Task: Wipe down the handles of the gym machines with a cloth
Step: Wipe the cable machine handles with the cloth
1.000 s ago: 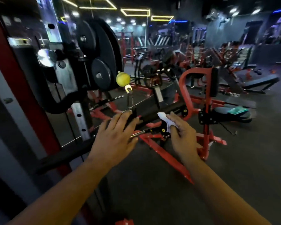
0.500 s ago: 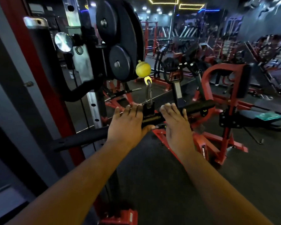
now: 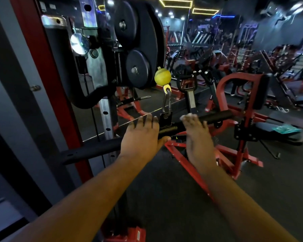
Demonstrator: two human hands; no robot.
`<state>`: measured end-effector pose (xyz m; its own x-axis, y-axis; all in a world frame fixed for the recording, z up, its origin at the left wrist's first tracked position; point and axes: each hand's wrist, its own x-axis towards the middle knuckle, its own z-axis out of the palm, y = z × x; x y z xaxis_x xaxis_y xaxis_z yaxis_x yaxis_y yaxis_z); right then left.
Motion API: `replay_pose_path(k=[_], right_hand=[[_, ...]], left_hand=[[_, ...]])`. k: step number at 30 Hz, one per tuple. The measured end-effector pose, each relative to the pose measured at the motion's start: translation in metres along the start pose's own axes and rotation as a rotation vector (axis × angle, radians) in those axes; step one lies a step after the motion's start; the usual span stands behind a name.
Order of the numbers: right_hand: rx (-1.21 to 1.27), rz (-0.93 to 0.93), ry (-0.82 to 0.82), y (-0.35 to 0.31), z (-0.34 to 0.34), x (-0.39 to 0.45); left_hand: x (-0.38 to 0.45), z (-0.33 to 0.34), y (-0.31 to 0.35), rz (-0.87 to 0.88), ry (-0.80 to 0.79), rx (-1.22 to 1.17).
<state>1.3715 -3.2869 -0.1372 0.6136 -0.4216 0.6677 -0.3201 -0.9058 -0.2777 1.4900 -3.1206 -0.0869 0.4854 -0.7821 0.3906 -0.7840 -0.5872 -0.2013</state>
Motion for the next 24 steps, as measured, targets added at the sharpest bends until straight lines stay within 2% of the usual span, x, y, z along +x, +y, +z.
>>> replay_pose_path(k=[2, 4, 9, 12, 16, 18, 24], right_hand=[[0.048, -0.124, -0.019, -0.013, 0.008, -0.011], [0.051, -0.141, -0.02, -0.01, 0.005, -0.011], [-0.124, 0.062, 0.058, 0.032, -0.019, 0.008], [-0.084, 0.158, 0.086, 0.02, -0.025, 0.015], [0.008, -0.058, 0.015, -0.032, -0.004, -0.002], [0.002, -0.125, 0.01, -0.036, 0.001, -0.008], [0.01, 0.128, 0.078, 0.01, -0.014, -0.006]], left_hand=[[-0.003, -0.001, -0.004, 0.014, 0.013, 0.022], [-0.009, -0.003, -0.011, 0.025, 0.019, 0.017], [-0.019, -0.001, -0.019, 0.023, 0.032, 0.016], [-0.021, 0.004, -0.02, 0.016, 0.056, -0.013], [-0.024, 0.004, -0.021, 0.01, 0.075, -0.026], [-0.033, 0.002, -0.03, -0.005, 0.098, 0.007], [-0.085, 0.008, -0.059, -0.077, 0.263, 0.159]])
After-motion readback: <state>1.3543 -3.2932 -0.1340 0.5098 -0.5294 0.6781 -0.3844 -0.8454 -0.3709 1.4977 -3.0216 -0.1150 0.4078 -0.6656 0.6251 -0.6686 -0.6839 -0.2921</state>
